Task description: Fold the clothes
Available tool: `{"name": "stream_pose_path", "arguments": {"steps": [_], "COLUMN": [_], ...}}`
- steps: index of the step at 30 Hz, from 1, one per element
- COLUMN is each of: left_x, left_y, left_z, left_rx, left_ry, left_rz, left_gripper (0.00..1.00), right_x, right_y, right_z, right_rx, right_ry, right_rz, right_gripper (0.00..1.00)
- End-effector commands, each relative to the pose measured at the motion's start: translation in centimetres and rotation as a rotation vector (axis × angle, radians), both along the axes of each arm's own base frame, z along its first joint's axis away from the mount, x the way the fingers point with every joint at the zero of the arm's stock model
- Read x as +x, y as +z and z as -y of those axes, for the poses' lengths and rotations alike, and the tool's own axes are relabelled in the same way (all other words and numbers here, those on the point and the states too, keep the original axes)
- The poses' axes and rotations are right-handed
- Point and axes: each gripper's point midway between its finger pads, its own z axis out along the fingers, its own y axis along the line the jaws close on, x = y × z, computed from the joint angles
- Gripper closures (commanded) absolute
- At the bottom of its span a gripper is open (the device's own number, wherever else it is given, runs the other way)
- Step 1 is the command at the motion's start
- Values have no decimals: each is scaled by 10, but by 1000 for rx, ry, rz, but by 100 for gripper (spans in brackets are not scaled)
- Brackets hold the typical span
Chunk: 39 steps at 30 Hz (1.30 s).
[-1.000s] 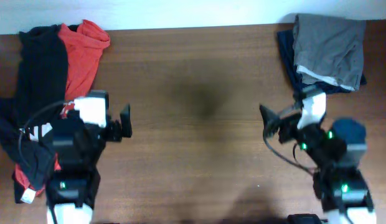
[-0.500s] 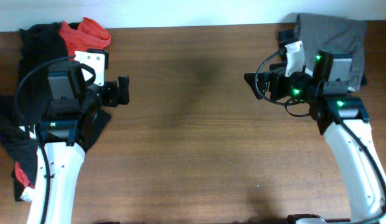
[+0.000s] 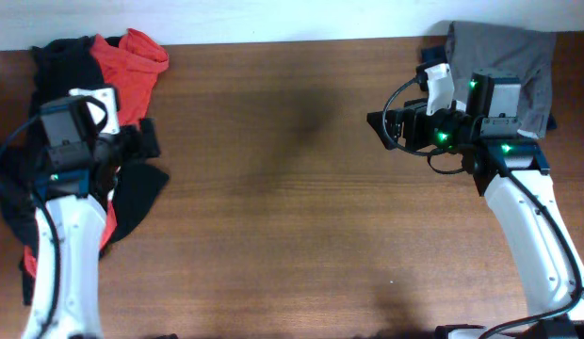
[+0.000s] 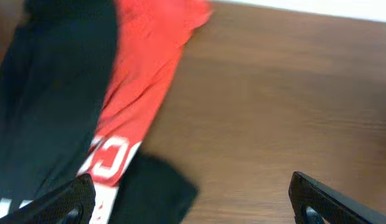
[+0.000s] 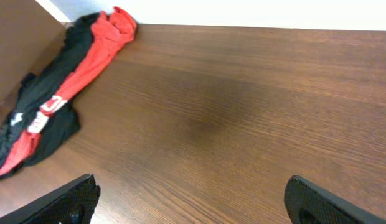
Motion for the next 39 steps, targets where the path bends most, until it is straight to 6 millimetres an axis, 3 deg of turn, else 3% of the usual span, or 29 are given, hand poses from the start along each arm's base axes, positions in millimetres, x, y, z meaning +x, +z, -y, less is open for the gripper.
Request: {"name": "stream_pose_path", "arguments": {"steps": [1,6,9,17,21,28,33,39], "left_x": [-2,-13,-18,-36,-40,-48,-51,-50], "left_y": [-40,-93,-107,-112,-122,-149,-159,-159], "left_z": [-41,-70,-80,-116,-122,-128,-129,-130], "left_rx": [3,-29,-38,22,26,50,57,59], "left_ry": [151,247,273,387,404,426,432,433], "left_rz": [-122,-266,-304,-342,-372,-456,-487,-483], "left_gripper": [1,8,15,23,28,30,45,54], "right_x": [7,10,12,17,20,22,22,24], "right_y": [0,-16,-27,-56,-68,-69,-68,-67], "right_z": [5,4,0,-21,-29,-29,-29,-29], "right_rx": [-23,-21,-21,-26,-28,-28,-28,-28], "right_ry": [-40,-36,-25,23,43,43,42,42], "right_rz": [-7,-52,-78,-140,-158,-151,-150,-142], "right_gripper": [3,10,14,22,25,26,27,26]}}
